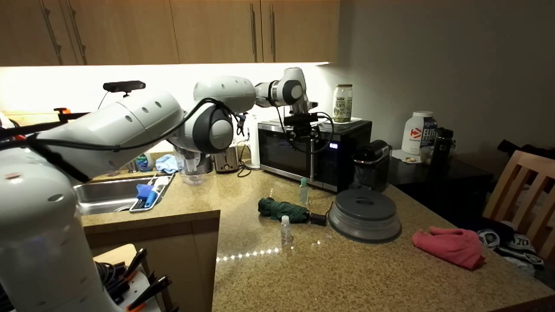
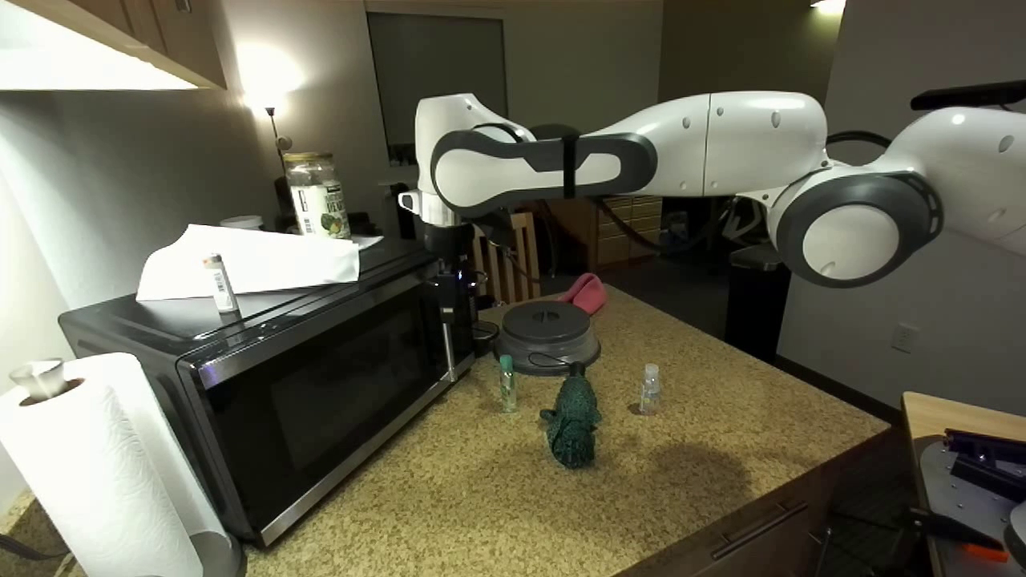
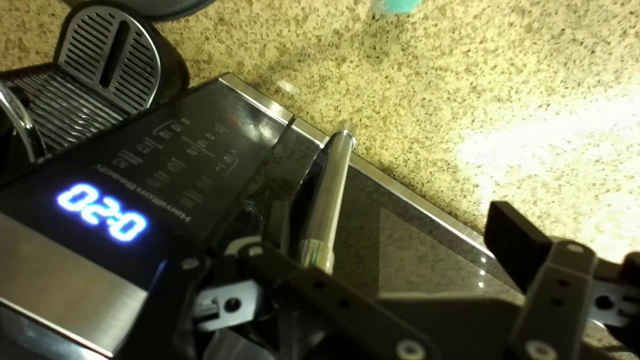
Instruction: Open the microwave
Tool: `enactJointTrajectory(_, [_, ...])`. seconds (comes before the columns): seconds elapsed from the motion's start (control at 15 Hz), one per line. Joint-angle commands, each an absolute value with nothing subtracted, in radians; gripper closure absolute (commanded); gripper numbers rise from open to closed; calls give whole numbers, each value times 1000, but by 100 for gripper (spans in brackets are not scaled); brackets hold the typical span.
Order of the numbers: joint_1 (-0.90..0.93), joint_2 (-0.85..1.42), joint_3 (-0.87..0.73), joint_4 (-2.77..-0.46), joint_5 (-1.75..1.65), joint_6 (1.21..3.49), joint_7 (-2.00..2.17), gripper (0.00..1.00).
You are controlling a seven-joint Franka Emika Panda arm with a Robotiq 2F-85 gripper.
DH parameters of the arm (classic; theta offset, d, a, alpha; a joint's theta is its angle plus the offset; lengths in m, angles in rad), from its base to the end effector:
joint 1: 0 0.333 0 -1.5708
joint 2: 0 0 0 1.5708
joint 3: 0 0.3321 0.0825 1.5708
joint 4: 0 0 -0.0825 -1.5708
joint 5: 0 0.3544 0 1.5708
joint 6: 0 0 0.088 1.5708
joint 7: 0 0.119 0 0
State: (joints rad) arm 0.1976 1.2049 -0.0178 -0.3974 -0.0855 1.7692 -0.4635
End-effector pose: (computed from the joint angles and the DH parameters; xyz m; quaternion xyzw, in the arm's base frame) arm 0.7900 0.1445 0.3439 0.9406 0.3253 0.0756 0.0616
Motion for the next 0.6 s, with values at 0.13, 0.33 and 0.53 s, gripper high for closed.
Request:
enactJointTrajectory(0.13, [212, 1202, -44, -410, -97, 1786, -401, 0])
enactJointTrajectory(0.33, [212, 1205, -48, -407, -99, 1798, -385, 33])
enactJointTrajectory(0.53, [212, 1207, -60, -406, -98, 1807, -378, 54])
